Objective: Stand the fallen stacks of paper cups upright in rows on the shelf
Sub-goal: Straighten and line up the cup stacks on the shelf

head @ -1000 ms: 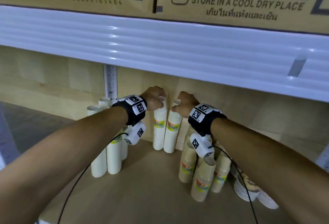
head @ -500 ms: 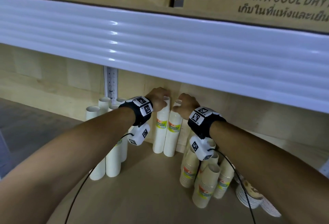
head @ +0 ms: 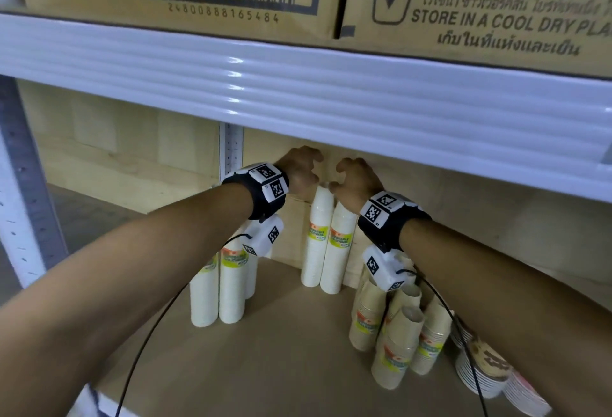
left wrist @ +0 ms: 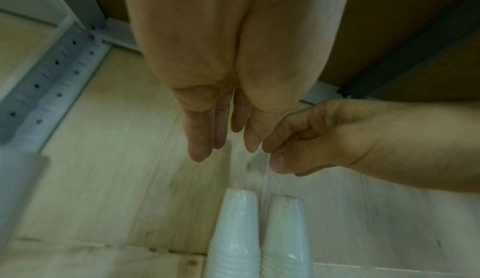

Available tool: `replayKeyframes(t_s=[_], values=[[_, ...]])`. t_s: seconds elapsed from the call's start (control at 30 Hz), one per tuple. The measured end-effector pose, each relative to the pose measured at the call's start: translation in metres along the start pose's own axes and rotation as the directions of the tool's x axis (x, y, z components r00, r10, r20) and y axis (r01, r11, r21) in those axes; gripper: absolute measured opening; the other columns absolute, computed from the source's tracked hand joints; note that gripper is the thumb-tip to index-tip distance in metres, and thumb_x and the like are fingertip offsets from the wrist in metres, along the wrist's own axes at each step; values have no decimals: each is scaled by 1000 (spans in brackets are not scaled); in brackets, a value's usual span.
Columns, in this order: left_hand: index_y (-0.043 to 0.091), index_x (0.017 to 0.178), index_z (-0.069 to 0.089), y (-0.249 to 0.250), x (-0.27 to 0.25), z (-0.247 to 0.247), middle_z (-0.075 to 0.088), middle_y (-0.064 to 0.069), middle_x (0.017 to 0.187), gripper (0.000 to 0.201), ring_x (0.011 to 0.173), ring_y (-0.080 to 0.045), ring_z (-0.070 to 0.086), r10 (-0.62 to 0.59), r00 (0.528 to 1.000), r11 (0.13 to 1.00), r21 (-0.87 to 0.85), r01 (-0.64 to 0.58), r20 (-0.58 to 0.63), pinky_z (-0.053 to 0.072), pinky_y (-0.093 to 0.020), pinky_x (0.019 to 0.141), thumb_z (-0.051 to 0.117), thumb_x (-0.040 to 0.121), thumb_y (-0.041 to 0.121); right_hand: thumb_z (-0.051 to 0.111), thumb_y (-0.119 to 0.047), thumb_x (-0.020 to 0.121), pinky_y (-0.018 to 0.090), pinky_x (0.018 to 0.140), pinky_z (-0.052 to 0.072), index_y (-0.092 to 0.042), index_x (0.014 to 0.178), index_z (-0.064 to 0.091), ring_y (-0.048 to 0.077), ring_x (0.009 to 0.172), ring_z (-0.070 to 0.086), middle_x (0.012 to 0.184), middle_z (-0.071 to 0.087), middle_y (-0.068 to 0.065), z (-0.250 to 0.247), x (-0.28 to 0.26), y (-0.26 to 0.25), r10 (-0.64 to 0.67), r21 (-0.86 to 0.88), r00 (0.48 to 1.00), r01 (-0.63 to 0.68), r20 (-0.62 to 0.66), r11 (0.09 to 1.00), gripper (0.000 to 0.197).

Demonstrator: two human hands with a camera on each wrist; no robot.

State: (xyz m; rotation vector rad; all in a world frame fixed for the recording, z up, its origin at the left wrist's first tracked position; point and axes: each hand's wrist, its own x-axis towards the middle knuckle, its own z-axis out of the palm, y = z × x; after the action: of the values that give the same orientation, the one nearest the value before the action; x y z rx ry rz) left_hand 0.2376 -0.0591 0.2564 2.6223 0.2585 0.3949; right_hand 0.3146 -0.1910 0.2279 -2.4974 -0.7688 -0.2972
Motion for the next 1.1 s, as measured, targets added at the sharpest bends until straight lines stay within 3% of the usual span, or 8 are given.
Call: replayKeyframes(t_s=[0.23,0.37,0.47,0.57,0.7,0.8,0.93,1.1], values=[[-4,131,53,-14,-29,-49,53,-23,132,39,121,-33,53,-52,998,986,158,58,-36,43,-35,96,50,101,20,62,-30,88,23,87,42,-15,122,60,22,113,57,126,56,6,10,-5,-54,-185,73,983,185,0,980,37],[21,110,60,-38,-40,-72,57,-6,132,16,101,-17,56,-68,996,978,194,79,-59,41,-25,80,60,95,25,64,-36,87,27,91,48,-18,121,62,20,111,60,122,61,3,23,-9,-83,-266,167,963,257,32,952,39],[22,126,60,-54,-52,-82,51,1,127,37,108,-15,53,-97,992,971,211,113,-84,39,-23,83,67,90,27,67,-43,84,28,83,51,-18,119,62,19,98,62,111,64,3,32,-15,-100,-300,212,952,281,62,936,43],[21,124,63,-70,-63,-87,51,-1,127,37,103,-14,51,-120,989,959,247,139,-90,38,-23,82,69,89,30,68,-46,83,29,82,51,-18,116,62,21,97,63,106,64,2,43,-21,-112,-329,235,940,302,86,924,44],[20,118,67,-89,-77,-89,52,1,124,32,113,-18,52,-169,981,950,247,189,-100,39,-24,85,68,89,32,68,-57,79,31,83,53,-20,114,61,19,95,62,104,62,-4,53,-28,-124,-327,235,935,290,139,928,52],[17,118,68,-97,-85,-89,55,2,113,34,104,-17,54,-203,977,950,231,211,-59,45,-28,84,68,89,34,69,-49,80,34,84,54,-17,113,62,21,96,63,112,65,2,59,-31,-128,-314,194,936,282,161,940,46],[14,113,69,-108,-92,-85,59,1,98,32,75,-16,59,-262,965,952,167,257,10,53,-28,62,70,87,31,71,-42,81,28,75,48,-14,113,63,22,94,61,109,63,4,66,-34,-128,-303,187,934,269,189,945,44],[13,116,66,-121,-97,-76,63,-6,100,38,86,-28,66,-310,947,947,110,301,79,55,-28,57,77,82,28,75,-33,80,25,71,40,-13,122,59,17,90,54,115,61,2,71,-36,-127,-298,202,927,254,229,946,49]])
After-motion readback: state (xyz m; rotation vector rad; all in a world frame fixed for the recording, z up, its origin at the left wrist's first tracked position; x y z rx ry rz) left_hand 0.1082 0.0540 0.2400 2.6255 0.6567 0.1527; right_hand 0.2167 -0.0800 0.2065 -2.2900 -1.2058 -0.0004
